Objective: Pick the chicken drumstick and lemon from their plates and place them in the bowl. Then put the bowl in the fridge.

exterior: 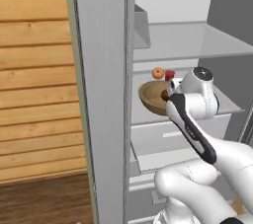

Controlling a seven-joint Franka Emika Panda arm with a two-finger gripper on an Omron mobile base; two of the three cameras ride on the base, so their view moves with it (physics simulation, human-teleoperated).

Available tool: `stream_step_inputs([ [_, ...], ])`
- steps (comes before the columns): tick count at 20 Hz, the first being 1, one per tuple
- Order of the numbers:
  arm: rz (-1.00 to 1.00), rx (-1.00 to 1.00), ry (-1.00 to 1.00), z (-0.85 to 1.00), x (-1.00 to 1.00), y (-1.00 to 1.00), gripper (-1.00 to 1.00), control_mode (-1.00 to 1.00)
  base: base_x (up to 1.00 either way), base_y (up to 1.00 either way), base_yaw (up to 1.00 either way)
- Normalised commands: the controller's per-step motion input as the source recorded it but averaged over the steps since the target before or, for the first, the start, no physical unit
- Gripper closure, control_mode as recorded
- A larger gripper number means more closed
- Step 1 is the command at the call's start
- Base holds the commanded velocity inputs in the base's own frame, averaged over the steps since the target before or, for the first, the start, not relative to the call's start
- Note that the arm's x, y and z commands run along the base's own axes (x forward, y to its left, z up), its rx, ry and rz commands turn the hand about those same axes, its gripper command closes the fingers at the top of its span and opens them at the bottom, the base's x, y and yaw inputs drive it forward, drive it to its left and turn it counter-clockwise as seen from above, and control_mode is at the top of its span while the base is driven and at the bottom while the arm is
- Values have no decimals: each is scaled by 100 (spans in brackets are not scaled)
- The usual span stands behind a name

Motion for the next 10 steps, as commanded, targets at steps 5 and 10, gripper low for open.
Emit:
stream_step_inputs([
  [5, 0, 0, -4, -34, 35, 0, 100, -100, 0, 0, 0],
  [10, 0, 8, -7, -66, 4, 0, -100, -100, 0, 0, 0],
])
